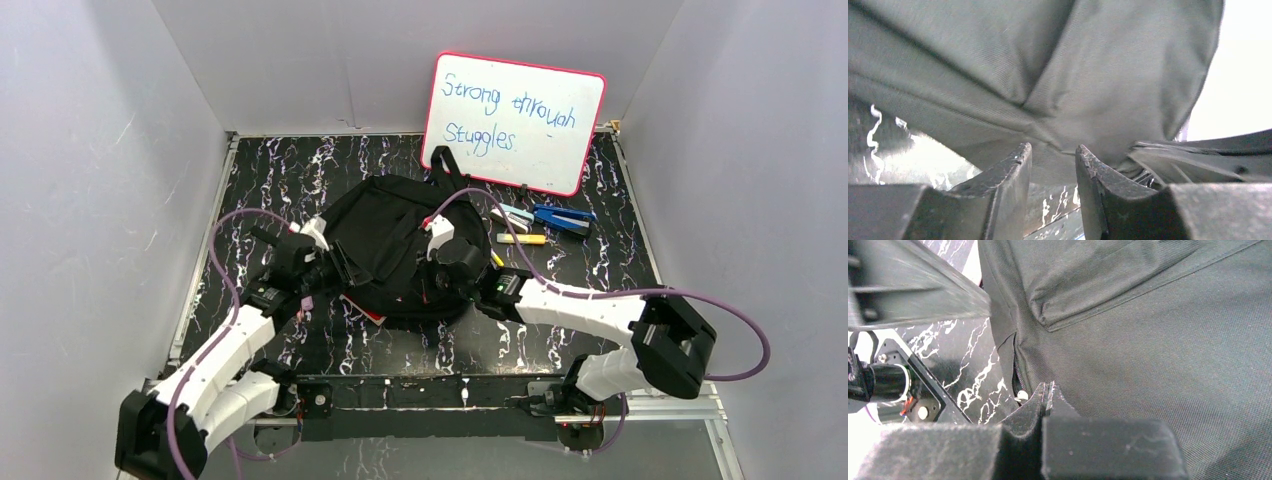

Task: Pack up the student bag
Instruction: Unzip the student bag at the center of the board.

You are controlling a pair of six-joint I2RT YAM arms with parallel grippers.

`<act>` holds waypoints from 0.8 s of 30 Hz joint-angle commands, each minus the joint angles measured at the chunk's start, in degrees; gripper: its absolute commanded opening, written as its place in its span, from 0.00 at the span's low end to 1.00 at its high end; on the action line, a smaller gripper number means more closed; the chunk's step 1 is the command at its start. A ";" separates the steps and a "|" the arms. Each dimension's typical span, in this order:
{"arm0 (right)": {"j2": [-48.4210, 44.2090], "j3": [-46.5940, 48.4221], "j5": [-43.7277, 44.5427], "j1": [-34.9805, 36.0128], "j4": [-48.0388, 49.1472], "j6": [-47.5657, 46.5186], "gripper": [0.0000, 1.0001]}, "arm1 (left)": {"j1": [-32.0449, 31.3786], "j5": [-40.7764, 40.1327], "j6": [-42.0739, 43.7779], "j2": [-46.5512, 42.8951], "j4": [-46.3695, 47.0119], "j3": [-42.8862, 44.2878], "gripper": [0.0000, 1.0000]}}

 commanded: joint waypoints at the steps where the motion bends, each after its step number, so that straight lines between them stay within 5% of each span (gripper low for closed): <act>1: -2.44 1.83 5.57 -0.03 0.58 3.45 0.00 | -0.24 -1.04 11.72 -6.02 0.92 6.70 0.38; 6: -4.24 2.57 8.47 -0.15 -3.21 3.85 0.00 | -0.24 1.04 21.12 -5.35 4.49 8.41 0.40; 20: -13.25 -1.62 7.88 -3.87 -8.30 3.34 0.00 | -1.21 36.97 64.23 -7.13 9.95 3.62 0.48; 24: -14.46 -2.67 5.87 -4.72 -7.49 2.82 0.00 | -2.78 39.76 71.08 -6.39 9.54 2.93 0.51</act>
